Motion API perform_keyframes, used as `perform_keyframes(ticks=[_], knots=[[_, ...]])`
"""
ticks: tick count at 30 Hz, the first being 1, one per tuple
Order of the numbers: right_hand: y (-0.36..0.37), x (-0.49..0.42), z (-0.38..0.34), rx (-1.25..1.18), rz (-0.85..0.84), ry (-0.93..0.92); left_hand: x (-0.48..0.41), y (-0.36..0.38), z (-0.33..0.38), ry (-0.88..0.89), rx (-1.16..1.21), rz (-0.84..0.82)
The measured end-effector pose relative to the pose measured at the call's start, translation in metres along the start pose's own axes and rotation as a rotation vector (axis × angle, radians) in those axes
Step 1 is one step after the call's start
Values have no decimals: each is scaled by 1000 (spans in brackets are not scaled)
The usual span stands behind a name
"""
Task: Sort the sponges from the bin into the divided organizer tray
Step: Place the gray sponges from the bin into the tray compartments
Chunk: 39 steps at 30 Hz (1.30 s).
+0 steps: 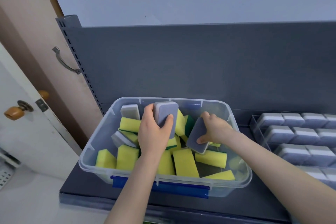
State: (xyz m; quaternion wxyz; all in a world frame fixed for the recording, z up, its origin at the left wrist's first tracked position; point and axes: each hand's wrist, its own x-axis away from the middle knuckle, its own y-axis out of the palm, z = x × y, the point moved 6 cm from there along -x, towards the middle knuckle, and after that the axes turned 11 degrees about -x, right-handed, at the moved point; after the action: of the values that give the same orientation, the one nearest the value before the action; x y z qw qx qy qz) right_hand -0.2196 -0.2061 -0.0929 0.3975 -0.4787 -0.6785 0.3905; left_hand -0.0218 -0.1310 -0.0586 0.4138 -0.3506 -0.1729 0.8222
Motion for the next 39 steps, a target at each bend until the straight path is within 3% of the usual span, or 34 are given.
perform_keyframes(ticks=[6,16,28,39], knots=[[-20,39,-12,-344,302,-145,3,2,-1,-2,22,-31],[-55,112,43,-768,634,-100,28,3,41,-23,274,40],[-117,145,112,-872,732,-181,70,44,116,-20,369,42],[-152,183,219,-896,800,-111,102,109,202,49,405,-44]])
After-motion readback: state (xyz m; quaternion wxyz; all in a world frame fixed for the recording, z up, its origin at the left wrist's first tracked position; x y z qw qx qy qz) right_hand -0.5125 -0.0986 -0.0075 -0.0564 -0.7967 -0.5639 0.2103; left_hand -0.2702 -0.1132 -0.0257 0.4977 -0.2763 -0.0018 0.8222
